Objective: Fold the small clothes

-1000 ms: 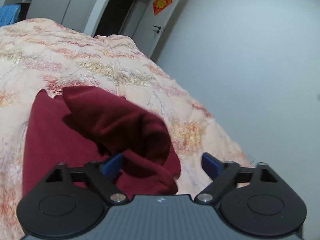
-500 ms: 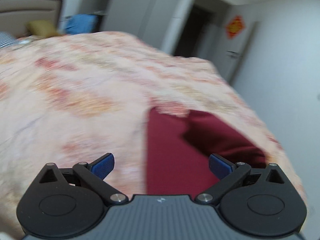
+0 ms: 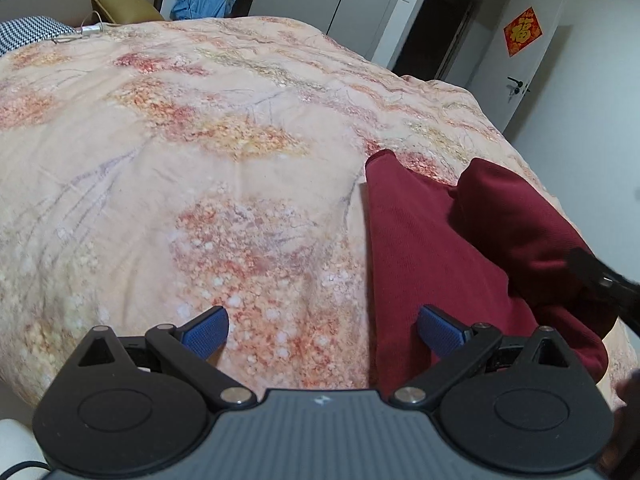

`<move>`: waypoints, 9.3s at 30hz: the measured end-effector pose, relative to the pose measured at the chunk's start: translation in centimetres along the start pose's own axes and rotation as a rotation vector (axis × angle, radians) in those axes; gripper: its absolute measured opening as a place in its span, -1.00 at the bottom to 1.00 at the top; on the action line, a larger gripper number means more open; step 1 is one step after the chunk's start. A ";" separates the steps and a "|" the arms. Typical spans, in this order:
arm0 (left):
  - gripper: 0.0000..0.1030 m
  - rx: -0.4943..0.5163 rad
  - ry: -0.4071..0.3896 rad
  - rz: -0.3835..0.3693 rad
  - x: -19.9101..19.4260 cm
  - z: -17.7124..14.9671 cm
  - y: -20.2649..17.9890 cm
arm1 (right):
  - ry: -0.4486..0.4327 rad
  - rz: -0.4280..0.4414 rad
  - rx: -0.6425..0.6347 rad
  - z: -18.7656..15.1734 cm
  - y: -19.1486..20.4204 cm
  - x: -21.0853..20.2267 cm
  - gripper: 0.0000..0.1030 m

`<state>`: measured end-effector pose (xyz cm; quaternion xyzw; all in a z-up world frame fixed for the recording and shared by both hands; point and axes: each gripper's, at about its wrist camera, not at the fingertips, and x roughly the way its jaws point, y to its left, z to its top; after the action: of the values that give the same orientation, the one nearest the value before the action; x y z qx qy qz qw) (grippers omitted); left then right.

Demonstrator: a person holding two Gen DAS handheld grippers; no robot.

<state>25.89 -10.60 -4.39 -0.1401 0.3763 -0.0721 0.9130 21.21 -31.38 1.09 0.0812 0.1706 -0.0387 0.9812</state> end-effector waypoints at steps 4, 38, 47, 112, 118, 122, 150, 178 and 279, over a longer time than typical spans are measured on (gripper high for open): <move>0.99 -0.005 0.001 -0.008 0.1 0.1 0.2 | 0.020 0.010 0.163 -0.9 -3.0 0.6 0.35; 0.94 0.160 0.067 -0.136 3.1 -1.6 -5.3 | 0.019 -0.017 0.372 -2.0 -10.1 1.0 -0.79; 0.95 0.154 0.078 -0.159 2.9 -1.8 -4.9 | 0.074 -0.072 0.362 -5.1 -10.8 1.0 -0.59; 1.00 0.050 0.057 -0.054 -0.8 -2.8 -0.6 | 0.000 -0.084 0.160 -5.2 -5.9 -6.0 0.74; 1.00 0.069 0.039 -0.065 -0.5 -2.5 -1.0 | 0.059 -0.045 0.172 -2.3 -9.0 -0.2 -0.05; 1.00 0.059 -0.005 -0.142 -0.2 -1.9 -1.2 | 0.121 -0.016 0.152 -1.7 -10.2 3.0 -0.27; 1.00 0.040 0.025 -0.163 1.5 -1.5 -2.1 | 0.057 0.028 0.130 -2.5 -11.9 -0.7 0.46; 0.99 0.049 0.048 -0.159 0.9 -1.9 -2.0 | 0.087 0.097 -0.230 -7.6 -5.9 -7.4 0.52; -0.32 0.063 0.094 -0.412 7.1 4.6 -3.1 | 0.040 0.105 -0.044 0.6 -7.5 3.8 -0.65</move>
<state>34.08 -14.28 -5.10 -0.1819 0.3793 -0.2753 0.8645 24.16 -39.02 -0.73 0.0693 0.1864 0.0181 0.9799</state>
